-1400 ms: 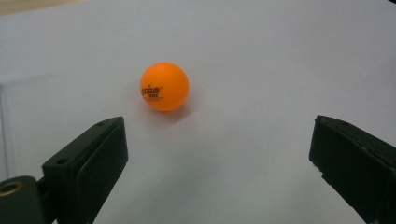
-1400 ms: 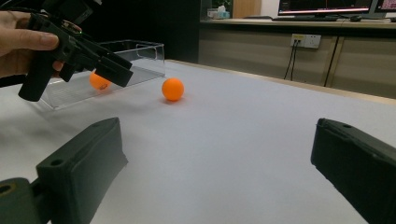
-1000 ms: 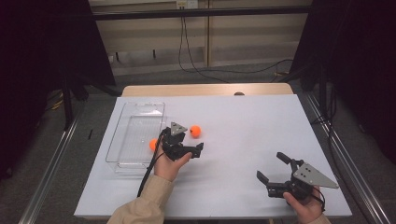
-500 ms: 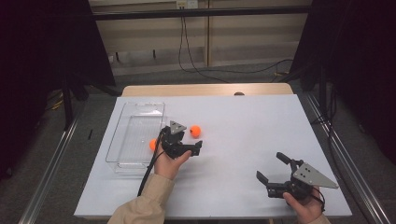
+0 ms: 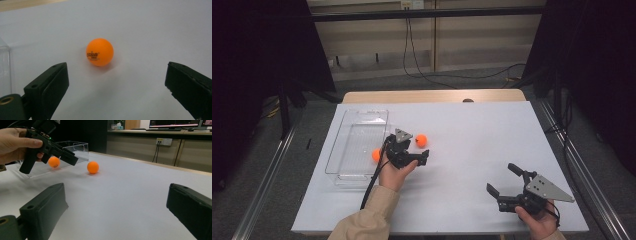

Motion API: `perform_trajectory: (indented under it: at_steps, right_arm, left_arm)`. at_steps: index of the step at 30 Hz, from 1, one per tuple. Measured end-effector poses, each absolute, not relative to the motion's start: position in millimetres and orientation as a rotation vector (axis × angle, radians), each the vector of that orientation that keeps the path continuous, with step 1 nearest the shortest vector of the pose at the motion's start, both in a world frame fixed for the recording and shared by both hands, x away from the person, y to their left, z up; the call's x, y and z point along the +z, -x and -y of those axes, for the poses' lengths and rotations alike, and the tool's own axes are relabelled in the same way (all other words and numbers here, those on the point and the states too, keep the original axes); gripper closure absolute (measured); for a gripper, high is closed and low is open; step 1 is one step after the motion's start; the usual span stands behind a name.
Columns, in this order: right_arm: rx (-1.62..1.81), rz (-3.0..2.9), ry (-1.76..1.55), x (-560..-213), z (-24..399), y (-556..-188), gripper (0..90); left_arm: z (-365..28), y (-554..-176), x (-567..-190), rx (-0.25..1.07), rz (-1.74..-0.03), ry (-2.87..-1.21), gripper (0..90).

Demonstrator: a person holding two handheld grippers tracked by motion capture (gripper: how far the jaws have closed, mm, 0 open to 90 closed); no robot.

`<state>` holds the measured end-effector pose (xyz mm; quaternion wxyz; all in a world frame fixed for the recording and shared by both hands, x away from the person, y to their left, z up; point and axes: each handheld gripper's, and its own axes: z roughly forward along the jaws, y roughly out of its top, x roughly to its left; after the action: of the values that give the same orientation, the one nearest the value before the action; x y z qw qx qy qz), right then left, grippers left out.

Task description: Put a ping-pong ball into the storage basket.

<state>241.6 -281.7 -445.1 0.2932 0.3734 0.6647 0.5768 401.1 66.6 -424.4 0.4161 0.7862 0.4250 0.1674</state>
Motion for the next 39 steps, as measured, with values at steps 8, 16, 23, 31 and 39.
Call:
perform_trajectory:
  at_steps: [8, 16, 23, 31, 39]
  right_arm:
    - [1.537, -1.773, -0.995, -445, 282, -242, 2.1]
    - [1.536, -1.772, -0.994, -445, 282, -242, 2.2]
    - [1.536, -1.773, -0.993, -445, 282, -242, 2.2]
    - [1.535, -1.774, -0.992, -445, 282, -242, 2.2]
    - [1.535, -1.775, -0.99, -445, 282, -242, 2.2]
  left_arm:
    - [-66, -402, -423, 0.423, -1.057, -1.98, 5.3]
    - [-67, -405, -424, 0.424, -1.07, -1.972, 5.3]
    - [-66, -407, -426, 0.437, -1.066, -1.973, 5.4]
    - [-65, -410, -427, 0.433, -1.071, -1.969, 5.5]
    - [-65, -412, -429, 0.432, -1.072, -1.969, 5.6]
